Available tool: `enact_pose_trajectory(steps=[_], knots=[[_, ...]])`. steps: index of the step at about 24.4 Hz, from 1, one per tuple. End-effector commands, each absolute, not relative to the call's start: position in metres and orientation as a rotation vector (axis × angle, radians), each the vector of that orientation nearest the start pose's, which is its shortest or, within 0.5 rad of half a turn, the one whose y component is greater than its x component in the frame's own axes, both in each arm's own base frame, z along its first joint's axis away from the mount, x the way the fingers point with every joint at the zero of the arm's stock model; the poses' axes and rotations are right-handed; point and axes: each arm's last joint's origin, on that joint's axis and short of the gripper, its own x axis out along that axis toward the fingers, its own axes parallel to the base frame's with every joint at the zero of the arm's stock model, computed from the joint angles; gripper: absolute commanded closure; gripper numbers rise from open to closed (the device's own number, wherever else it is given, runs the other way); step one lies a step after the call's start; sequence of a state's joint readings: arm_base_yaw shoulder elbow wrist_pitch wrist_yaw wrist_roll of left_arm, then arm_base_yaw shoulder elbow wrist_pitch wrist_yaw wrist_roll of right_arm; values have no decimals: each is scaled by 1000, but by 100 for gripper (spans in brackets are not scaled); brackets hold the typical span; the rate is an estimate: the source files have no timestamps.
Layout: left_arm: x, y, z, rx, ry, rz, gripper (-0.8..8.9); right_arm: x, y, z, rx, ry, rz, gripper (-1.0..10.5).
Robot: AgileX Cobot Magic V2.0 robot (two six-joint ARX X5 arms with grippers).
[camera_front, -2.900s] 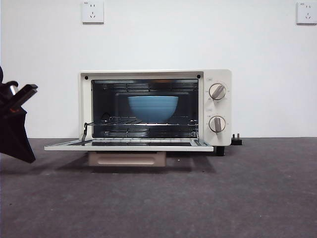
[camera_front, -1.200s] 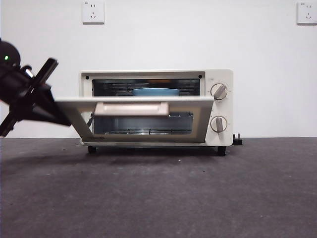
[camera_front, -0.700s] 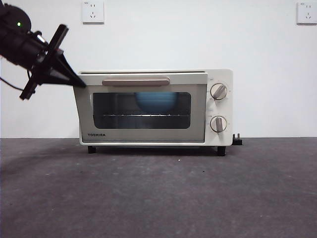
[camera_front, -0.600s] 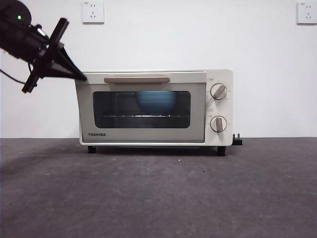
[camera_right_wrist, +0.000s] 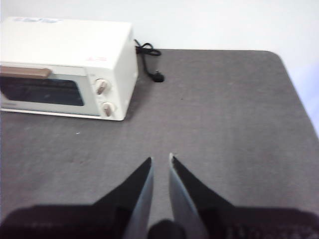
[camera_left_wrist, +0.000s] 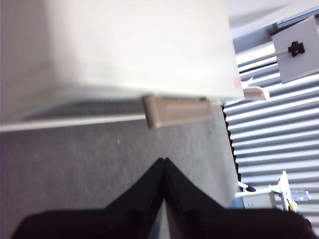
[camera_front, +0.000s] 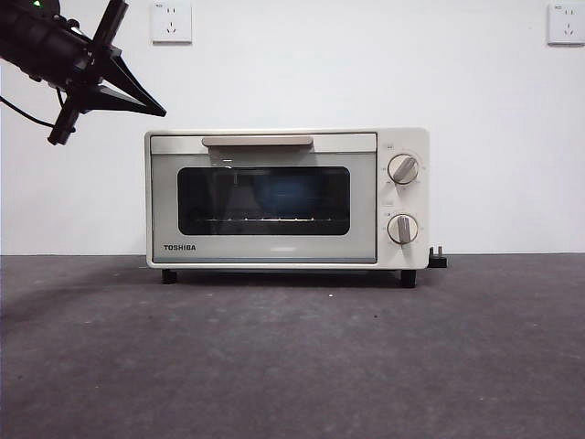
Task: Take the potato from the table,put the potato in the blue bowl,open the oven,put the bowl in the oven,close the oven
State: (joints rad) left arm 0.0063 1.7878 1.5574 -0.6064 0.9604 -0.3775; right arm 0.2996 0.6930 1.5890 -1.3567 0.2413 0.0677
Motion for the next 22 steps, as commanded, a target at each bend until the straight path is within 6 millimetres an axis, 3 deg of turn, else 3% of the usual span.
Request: enact_pose_trajectory(steps=[1, 10, 17, 22], knots=[[370, -25, 316, -637, 910, -803, 820, 10, -5, 455, -64, 467, 10, 886], [300, -31, 373, -292, 835, -679, 819, 11, -5, 455, -68, 465, -10, 886], [231, -37, 427, -140, 636, -598, 819, 12, -5, 455, -66, 469, -11, 886], [187, -41, 452, -44, 505, -526, 819, 14, -4, 456, -69, 475, -11, 886]])
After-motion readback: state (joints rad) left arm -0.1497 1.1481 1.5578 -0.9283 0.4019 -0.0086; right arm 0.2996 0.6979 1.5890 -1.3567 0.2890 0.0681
